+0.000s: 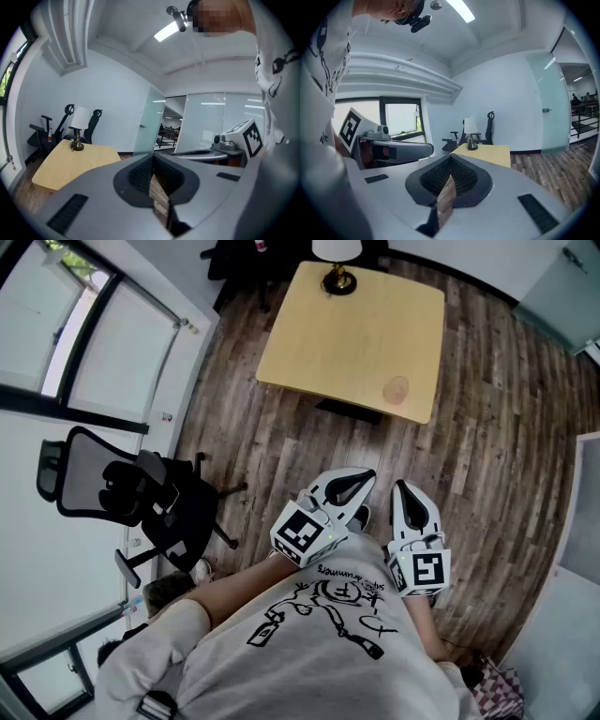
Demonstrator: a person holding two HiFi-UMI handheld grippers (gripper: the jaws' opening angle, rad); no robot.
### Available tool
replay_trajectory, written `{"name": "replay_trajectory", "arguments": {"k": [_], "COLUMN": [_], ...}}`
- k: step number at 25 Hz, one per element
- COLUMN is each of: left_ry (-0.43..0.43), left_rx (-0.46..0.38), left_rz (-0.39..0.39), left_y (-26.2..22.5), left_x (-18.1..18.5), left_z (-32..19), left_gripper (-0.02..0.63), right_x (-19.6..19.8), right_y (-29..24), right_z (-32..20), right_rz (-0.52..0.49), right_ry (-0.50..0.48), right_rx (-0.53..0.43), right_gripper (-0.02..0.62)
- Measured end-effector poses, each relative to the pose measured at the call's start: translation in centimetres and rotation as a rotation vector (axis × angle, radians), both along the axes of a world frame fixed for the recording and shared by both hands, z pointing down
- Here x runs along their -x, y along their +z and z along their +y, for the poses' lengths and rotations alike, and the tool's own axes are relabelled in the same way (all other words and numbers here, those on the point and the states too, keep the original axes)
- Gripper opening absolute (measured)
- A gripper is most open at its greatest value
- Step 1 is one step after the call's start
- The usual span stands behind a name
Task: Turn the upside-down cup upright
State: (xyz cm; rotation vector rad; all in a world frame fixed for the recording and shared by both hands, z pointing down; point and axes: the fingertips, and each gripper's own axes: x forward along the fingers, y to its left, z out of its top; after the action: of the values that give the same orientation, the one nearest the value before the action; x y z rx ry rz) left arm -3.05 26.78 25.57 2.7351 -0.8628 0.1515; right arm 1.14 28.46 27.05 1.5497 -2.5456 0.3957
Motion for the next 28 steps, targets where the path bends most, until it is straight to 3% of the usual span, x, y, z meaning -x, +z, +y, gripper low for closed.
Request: {"name": "replay_trajectory", "arguments": {"k": [17,28], "left_ry": [-0.055,-0.044], "left_rx": [0.024,0.028], "left_rz": [-0.011,0.002], "left_y": [1.0,1.9], "left_x": [-2.4,-2.2], "left_z": [0.1,-7.0], "left_gripper": [0.009,0.009], "right_x": [-2.7,-2.4], "right_y": [1.3,1.4], "right_z": [-0.2,-6.9], "right_rz": [-0.016,-0.012], "right_ry": [-0.037,-0.040], "right_rx": [0.026,0.009], "right_gripper": [0.023,0.024]}}
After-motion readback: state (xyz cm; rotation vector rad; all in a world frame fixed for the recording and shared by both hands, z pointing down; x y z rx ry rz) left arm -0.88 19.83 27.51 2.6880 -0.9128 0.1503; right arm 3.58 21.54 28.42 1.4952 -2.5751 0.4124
